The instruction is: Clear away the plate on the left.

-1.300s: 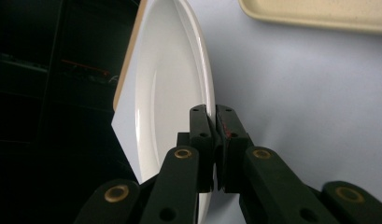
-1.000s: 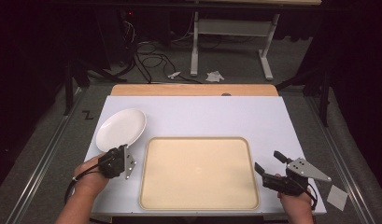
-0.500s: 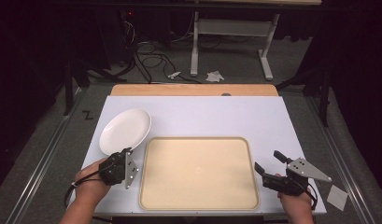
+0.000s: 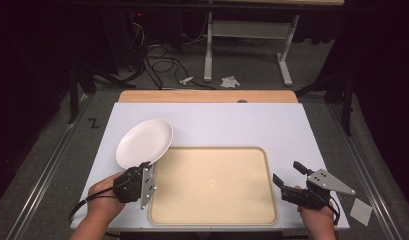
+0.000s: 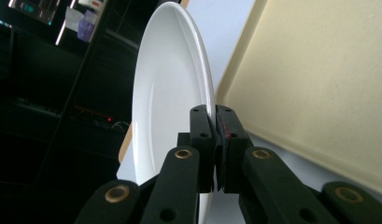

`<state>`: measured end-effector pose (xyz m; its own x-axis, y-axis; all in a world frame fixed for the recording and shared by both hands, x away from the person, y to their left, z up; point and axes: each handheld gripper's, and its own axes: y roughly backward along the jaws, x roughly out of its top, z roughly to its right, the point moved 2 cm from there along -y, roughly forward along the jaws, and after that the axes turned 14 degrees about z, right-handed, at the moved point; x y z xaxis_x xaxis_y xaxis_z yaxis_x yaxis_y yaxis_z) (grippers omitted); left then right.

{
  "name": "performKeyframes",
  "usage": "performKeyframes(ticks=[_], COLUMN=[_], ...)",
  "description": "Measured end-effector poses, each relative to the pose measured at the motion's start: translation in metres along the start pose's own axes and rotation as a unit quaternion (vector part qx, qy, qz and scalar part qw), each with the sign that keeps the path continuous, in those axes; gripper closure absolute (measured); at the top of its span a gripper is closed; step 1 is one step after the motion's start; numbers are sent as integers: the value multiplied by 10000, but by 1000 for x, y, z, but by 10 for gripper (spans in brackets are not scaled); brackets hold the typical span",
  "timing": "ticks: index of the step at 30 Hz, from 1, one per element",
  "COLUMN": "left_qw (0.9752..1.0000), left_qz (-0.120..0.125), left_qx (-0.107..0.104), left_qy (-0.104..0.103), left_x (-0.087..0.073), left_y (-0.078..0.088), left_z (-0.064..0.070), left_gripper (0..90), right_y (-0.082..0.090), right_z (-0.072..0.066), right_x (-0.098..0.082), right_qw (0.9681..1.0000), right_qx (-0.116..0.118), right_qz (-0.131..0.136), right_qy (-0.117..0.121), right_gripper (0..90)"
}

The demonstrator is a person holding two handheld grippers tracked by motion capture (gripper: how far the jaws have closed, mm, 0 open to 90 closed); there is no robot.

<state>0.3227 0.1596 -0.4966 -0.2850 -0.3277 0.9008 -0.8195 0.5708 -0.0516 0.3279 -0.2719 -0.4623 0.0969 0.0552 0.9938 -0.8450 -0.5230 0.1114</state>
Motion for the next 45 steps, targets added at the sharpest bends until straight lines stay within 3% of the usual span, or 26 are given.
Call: performKeyframes(ticks=[10,22,24,29,31,34,37,39,43,45], left_qw=[9995,9970,9963,9942,9932,9919,9903,9894,9873,9854], left_qz=[140,358,429,452,511,519,530,515,568,559], left_qx=[-269,-679,-749,-974,-1043,-1160,-1280,-1357,-1482,-1606], left_qy=[-53,-47,22,-58,43,-30,23,-81,18,-101], left_x=[13,33,36,40,42,44,47,48,52,53], left_y=[-5,-13,-15,-18,-20,-24,-25,-27,-28,-29], left_z=[22,55,61,74,80,90,97,102,112,120], left_gripper=[875,876,876,875,875,875,875,875,875,875], right_y=[0,0,0,0,0,0,0,0,0,0], right_z=[0,0,0,0,0,0,0,0,0,0], right_x=[0,1,1,1,1,0,1,1,0,0], right_qw=[10000,10000,10000,10000,10000,10000,10000,10000,10000,10000], right_qx=[6,14,11,15,13,15,10,14,10,19], right_qz=[3,5,5,4,7,4,7,10,5,1], right_qy=[9,28,29,30,28,36,27,34,25,31], right_gripper=[162,162,162,162,162,162,162,162,162,162])
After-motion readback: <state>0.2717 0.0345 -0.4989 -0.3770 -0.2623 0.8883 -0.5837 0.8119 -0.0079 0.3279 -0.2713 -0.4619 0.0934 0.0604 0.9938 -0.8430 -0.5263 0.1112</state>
